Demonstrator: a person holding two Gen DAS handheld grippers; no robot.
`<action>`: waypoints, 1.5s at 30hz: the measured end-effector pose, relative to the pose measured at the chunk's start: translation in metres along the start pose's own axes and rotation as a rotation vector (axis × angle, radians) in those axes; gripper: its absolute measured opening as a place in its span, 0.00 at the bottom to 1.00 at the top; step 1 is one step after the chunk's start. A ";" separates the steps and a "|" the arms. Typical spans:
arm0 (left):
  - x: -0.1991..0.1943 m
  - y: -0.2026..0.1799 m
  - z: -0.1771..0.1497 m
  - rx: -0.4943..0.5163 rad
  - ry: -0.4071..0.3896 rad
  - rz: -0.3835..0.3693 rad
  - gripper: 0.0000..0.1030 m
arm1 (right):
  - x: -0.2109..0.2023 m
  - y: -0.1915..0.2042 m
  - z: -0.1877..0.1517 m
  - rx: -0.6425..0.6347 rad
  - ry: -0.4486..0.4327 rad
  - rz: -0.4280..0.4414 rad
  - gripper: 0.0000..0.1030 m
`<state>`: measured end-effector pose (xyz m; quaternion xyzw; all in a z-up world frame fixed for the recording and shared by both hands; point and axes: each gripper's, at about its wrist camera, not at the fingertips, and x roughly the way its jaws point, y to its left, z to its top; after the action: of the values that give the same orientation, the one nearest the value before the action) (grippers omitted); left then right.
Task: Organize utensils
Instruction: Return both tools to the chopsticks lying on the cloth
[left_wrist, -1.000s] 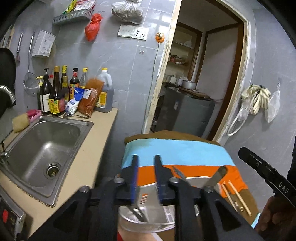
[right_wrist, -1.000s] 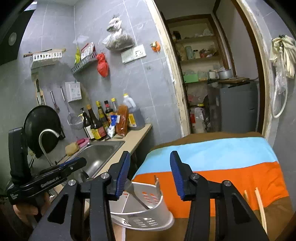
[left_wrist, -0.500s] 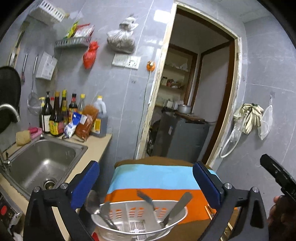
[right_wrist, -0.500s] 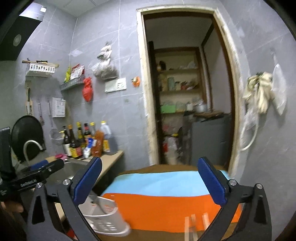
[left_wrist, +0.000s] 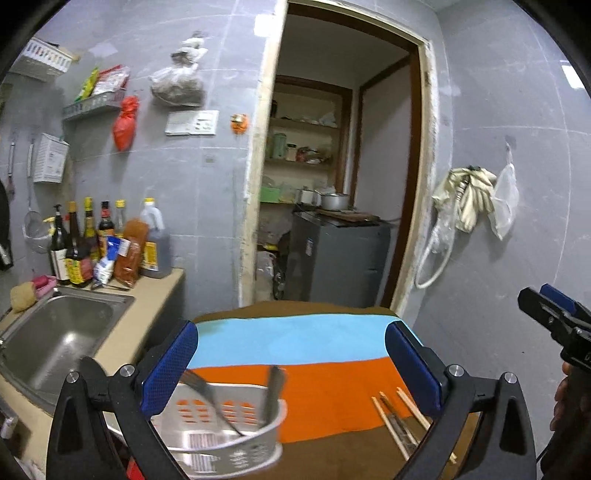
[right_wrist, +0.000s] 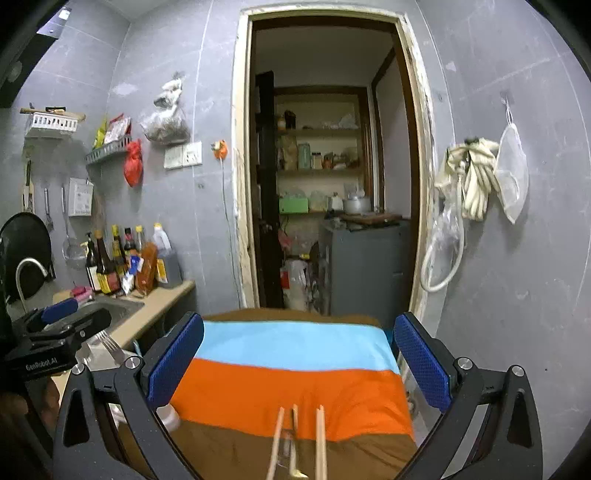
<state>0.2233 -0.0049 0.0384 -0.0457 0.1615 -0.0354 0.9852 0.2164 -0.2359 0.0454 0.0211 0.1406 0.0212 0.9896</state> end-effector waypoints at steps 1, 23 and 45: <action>0.003 -0.006 -0.002 0.001 0.006 -0.004 0.99 | 0.003 -0.006 -0.003 -0.001 0.011 -0.002 0.98; 0.111 -0.074 -0.094 -0.004 0.315 -0.066 0.99 | 0.128 -0.094 -0.127 0.036 0.341 0.127 0.97; 0.196 -0.087 -0.147 -0.083 0.614 -0.215 0.31 | 0.188 -0.057 -0.184 -0.071 0.586 0.237 0.54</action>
<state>0.3562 -0.1198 -0.1535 -0.0896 0.4464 -0.1447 0.8785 0.3471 -0.2775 -0.1860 -0.0043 0.4153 0.1462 0.8979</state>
